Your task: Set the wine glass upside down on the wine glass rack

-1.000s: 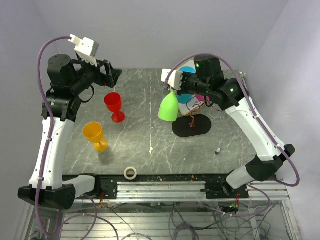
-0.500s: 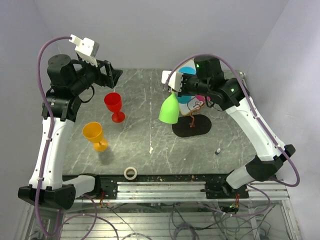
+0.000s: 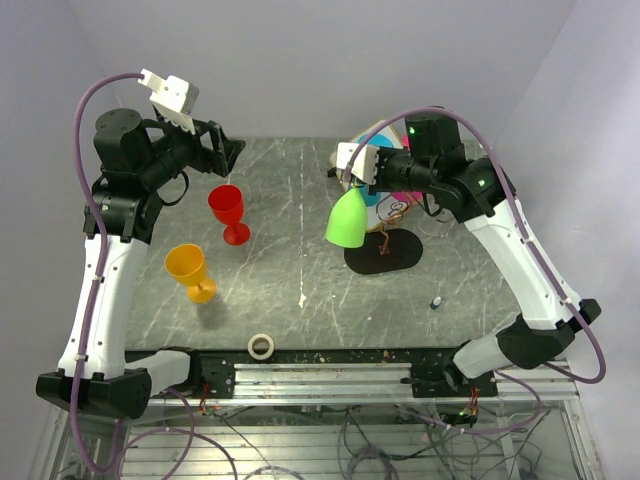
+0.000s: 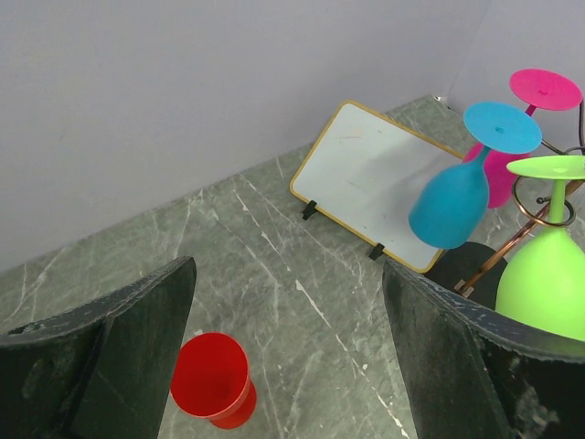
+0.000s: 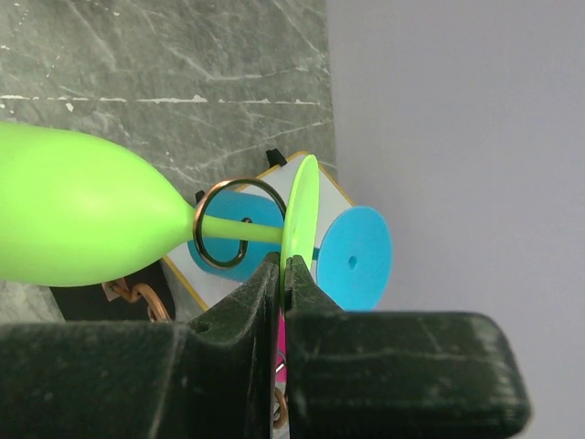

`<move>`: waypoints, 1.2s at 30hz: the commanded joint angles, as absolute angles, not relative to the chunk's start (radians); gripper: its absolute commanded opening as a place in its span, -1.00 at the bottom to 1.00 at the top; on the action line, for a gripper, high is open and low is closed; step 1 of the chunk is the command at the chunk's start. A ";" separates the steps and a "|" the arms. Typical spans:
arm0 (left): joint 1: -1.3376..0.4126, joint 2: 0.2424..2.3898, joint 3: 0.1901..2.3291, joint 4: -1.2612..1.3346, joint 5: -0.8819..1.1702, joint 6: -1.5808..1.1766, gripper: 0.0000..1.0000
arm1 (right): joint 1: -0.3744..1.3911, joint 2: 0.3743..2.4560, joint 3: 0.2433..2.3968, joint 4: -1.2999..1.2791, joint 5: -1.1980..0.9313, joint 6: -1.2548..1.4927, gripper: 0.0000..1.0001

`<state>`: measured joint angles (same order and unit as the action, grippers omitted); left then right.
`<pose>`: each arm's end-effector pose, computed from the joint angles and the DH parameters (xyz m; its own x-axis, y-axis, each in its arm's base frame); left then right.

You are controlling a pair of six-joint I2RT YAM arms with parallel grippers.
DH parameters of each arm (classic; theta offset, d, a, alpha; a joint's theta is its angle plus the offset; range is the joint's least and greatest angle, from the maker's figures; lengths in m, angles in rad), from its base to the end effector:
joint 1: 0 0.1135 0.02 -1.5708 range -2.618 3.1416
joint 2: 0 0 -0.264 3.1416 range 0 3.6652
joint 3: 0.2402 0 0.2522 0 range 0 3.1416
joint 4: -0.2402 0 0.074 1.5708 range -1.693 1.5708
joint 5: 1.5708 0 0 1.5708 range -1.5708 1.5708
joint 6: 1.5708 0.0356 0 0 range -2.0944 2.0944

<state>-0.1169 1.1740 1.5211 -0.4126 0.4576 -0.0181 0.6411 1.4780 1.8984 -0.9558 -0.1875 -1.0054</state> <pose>0.2302 -0.0429 0.4898 -0.0748 -0.0076 -0.9972 0.5412 0.8396 -0.0470 0.2272 0.1778 0.4755 0.3856 -0.7474 -0.5411 -0.7289 0.1128 -0.6753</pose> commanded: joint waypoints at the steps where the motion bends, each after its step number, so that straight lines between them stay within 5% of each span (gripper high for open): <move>1: -0.105 1.155 1.512 -0.401 0.481 -0.012 0.86 | 0.627 1.436 1.883 -0.950 -0.224 -1.015 -1.00; 36: -0.095 1.123 1.493 -0.400 0.501 -0.009 0.86 | 0.503 1.367 1.745 -0.966 -0.440 -1.041 -0.58</move>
<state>-0.1055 1.1385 1.5040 -0.4126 0.4770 -0.0181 0.5156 1.3964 1.7573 -0.9592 -0.3988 -1.0328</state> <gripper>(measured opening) 0.927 0.185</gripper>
